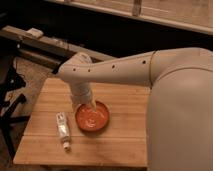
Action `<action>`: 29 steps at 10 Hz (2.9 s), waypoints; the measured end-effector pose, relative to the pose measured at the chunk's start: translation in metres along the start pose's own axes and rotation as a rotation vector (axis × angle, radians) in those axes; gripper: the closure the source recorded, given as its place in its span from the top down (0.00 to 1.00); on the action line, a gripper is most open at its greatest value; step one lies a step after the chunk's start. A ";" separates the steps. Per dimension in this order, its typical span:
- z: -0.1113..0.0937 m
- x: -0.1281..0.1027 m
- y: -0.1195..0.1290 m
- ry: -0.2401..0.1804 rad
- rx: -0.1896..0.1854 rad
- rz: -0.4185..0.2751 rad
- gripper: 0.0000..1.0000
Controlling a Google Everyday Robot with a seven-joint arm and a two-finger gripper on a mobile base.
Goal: Place the bottle in the ceramic bowl
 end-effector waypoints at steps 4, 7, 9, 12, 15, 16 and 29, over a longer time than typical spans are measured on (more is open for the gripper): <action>0.000 0.000 0.000 0.000 0.000 0.000 0.65; 0.000 0.000 0.000 0.000 0.000 0.000 0.65; 0.000 0.000 0.000 0.000 0.000 0.000 0.65; -0.003 0.001 0.015 -0.002 -0.002 -0.056 0.65; -0.008 -0.005 0.063 -0.019 -0.002 -0.158 0.65; -0.007 -0.005 0.084 -0.018 0.002 -0.204 0.65; 0.108 -0.018 0.158 0.148 0.038 -0.385 0.65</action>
